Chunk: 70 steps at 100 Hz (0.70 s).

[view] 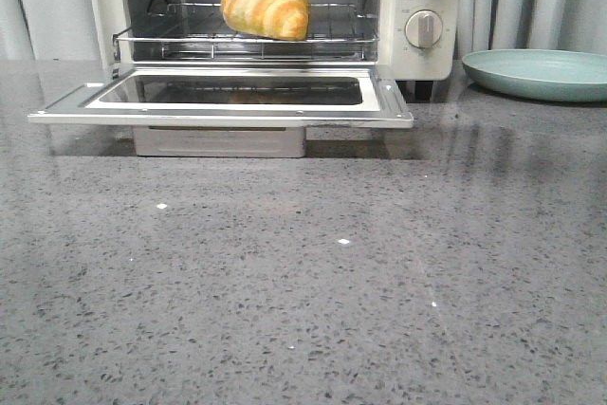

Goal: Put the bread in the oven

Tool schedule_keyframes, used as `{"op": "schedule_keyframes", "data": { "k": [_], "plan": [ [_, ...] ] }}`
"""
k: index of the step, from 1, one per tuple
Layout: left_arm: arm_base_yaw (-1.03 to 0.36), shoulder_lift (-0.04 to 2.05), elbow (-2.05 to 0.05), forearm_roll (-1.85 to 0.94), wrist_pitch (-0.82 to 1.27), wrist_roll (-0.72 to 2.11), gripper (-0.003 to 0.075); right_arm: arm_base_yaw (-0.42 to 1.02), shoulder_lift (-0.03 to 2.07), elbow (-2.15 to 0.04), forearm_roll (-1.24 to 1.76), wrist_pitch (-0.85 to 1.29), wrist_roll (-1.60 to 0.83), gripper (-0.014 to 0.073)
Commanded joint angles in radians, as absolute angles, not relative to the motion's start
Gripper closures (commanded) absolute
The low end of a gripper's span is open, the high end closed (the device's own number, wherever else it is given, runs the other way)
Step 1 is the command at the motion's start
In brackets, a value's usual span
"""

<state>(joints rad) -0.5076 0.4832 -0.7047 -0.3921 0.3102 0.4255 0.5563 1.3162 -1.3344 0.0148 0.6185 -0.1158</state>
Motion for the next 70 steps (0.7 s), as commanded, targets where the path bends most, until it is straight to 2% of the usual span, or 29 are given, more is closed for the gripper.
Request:
{"op": "schedule_keyframes", "data": {
  "k": [1,14,29,45,54,70],
  "plan": [
    [-0.504,0.396,-0.583,-0.399,0.135,0.383,0.0742,0.559,1.065,-1.173,0.011,0.479,-0.123,0.0641],
    [-0.504,0.283,-0.384,-0.399,0.032,0.383,0.0742,0.559,0.747,-0.873,-0.042,0.44,-0.123,0.0641],
    [-0.504,0.225,-0.256,-0.401,-0.025,0.383,0.0742,0.545,0.337,-0.608,-0.114,0.396,-0.104,0.0641],
    [-0.504,0.222,-0.226,-0.401,-0.032,0.383,0.0742,0.498,-0.024,-0.458,-0.276,0.534,0.151,0.0641],
    [-0.504,0.222,-0.226,-0.401,-0.046,0.383,0.0741,0.493,-0.011,-0.451,-0.355,0.633,0.199,0.0641],
    [-0.504,0.224,-0.226,-0.406,-0.055,0.383,0.0741,0.493,0.027,-0.449,-0.374,0.472,0.197,0.0641]
  ]
}}
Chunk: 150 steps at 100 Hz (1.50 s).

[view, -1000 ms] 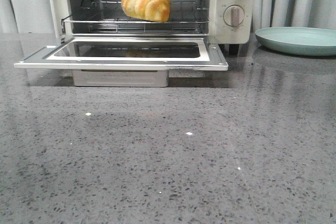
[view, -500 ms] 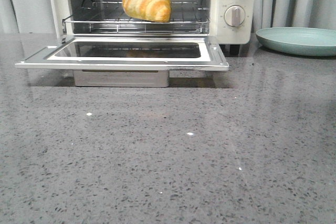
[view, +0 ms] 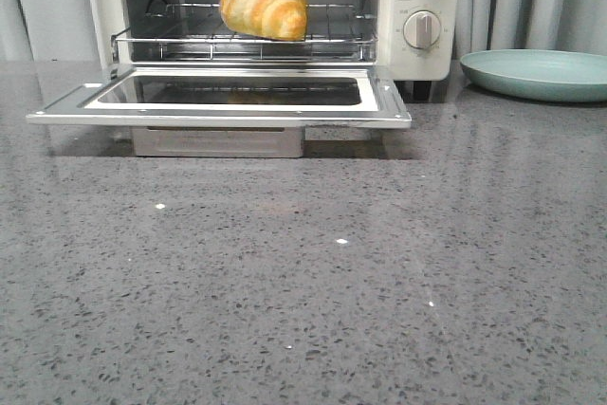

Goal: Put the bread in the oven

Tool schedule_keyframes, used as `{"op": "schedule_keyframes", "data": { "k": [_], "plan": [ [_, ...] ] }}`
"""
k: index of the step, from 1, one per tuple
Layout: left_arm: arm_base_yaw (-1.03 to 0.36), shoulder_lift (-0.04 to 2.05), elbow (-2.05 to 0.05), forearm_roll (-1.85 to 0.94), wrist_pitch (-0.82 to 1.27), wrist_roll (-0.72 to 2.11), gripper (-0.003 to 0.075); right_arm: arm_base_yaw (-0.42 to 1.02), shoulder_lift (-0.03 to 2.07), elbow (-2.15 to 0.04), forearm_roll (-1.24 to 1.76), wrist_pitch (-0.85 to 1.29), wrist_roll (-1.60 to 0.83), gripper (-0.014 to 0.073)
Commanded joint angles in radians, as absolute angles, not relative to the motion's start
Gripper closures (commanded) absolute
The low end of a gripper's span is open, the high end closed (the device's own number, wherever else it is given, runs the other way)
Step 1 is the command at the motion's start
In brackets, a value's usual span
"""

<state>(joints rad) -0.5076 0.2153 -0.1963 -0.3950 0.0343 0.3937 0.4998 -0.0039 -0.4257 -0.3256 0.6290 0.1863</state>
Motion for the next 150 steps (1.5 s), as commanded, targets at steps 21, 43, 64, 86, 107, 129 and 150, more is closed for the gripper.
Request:
{"op": "schedule_keyframes", "data": {
  "k": [21,43,64,86,107,129,150],
  "plan": [
    [-0.504,0.224,-0.226,-0.406,-0.053,0.383,0.0741,0.493,0.027,-0.449,-0.374,0.485,0.197,0.0641],
    [-0.504,0.224,-0.226,-0.406,-0.053,0.383,0.0742,0.493,0.027,-0.449,-0.374,0.488,0.197,0.0641],
    [-0.504,0.22,-0.199,-0.406,-0.061,0.383,0.0741,0.493,0.027,-0.449,-0.374,0.488,0.197,0.0641],
    [-0.395,0.129,-0.062,-0.226,-0.045,0.307,0.0741,0.493,0.027,-0.449,-0.374,0.488,0.197,0.0641],
    [-0.232,-0.022,0.023,-0.057,0.197,0.071,0.0741,0.493,0.027,-0.449,-0.374,0.488,0.197,0.0641],
    [-0.122,-0.029,0.023,-0.086,0.26,0.071,0.0741,0.493,0.027,-0.449,-0.374,0.491,0.197,0.0641],
    [-0.097,-0.029,0.023,-0.088,0.26,0.071,0.0741,0.493,0.027,-0.449,-0.374,0.491,0.197,0.0641]
  ]
}}
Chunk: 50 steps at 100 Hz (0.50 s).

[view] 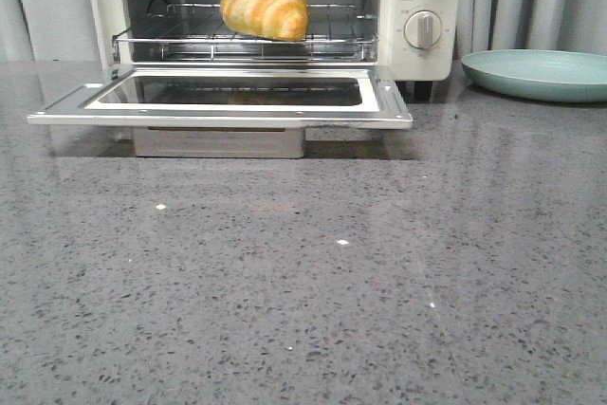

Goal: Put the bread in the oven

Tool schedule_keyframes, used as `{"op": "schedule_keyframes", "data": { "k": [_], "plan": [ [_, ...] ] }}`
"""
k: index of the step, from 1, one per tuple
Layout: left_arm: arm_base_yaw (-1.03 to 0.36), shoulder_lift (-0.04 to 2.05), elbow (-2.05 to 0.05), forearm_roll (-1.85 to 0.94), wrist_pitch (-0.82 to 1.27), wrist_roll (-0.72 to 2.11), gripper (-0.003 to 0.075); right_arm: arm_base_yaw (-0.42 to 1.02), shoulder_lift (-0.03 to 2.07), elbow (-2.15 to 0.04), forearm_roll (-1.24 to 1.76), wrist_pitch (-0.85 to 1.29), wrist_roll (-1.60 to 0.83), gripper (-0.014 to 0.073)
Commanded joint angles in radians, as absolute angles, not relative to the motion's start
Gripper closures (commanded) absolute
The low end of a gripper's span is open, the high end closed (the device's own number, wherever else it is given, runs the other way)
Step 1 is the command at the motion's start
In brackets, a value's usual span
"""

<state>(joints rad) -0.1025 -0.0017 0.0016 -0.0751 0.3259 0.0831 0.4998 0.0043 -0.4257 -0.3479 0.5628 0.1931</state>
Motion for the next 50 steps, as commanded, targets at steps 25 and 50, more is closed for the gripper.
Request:
{"op": "schedule_keyframes", "data": {
  "k": [25,50],
  "plan": [
    [-0.097,-0.029,0.023,-0.088,0.26,0.071,0.0741,0.493,0.027,-0.449,-0.374,0.491,0.197,0.0641],
    [-0.097,-0.029,0.023,-0.088,0.26,0.071,0.0741,0.493,0.027,-0.443,-0.374,0.491,0.197,0.0641]
  ]
}}
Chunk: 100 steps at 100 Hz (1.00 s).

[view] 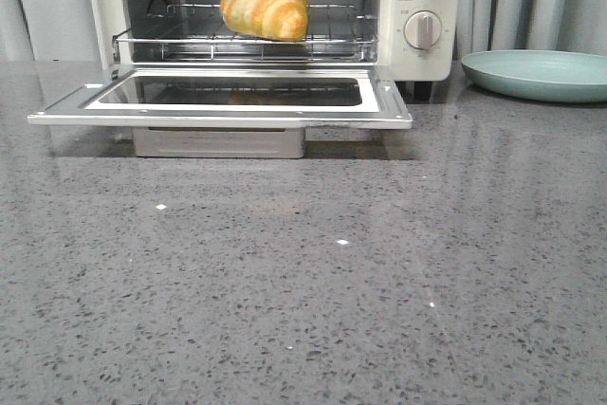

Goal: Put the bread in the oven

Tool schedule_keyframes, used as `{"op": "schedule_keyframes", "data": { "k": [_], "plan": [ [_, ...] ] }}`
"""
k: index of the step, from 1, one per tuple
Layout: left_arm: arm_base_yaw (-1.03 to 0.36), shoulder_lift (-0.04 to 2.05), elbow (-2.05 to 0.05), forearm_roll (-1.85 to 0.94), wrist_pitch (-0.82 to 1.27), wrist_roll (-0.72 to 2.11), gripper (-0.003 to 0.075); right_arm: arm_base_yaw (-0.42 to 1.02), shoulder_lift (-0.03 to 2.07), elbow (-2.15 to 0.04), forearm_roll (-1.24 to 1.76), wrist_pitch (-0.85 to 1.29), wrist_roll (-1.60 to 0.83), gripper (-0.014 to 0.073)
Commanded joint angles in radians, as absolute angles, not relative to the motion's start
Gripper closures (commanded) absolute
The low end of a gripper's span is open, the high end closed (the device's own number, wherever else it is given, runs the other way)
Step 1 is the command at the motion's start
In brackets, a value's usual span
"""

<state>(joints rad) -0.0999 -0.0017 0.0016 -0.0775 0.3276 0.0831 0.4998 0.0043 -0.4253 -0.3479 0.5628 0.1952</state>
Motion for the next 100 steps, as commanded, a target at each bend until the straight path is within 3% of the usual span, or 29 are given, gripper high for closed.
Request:
{"op": "schedule_keyframes", "data": {
  "k": [1,23,49,60,74,87,100],
  "plan": [
    [-0.097,-0.029,0.023,-0.088,0.26,0.071,0.0741,0.493,0.027,-0.441,-0.374,0.491,0.197,0.0641],
    [-0.097,-0.029,0.023,-0.088,0.26,0.071,0.0741,0.454,0.027,-0.325,-0.427,0.464,0.266,0.0641],
    [-0.097,-0.029,0.023,-0.088,0.26,0.071,0.0741,0.133,0.045,-0.042,-0.29,0.136,0.235,0.0641],
    [-0.097,-0.029,0.023,-0.088,0.26,0.071,0.0741,0.046,0.043,0.039,-0.223,0.141,0.233,0.0641],
    [-0.097,-0.029,0.023,-0.088,0.26,0.071,0.0741,0.006,-0.002,0.036,-0.2,0.317,0.17,0.0641],
    [-0.097,-0.029,0.023,-0.088,0.26,0.071,0.0741,-0.008,-0.028,0.036,-0.159,0.311,-0.027,0.0641],
    [-0.097,-0.029,0.023,-0.088,0.26,0.071,0.0741,-0.008,-0.028,0.036,-0.148,0.306,-0.04,0.0641]
  ]
}}
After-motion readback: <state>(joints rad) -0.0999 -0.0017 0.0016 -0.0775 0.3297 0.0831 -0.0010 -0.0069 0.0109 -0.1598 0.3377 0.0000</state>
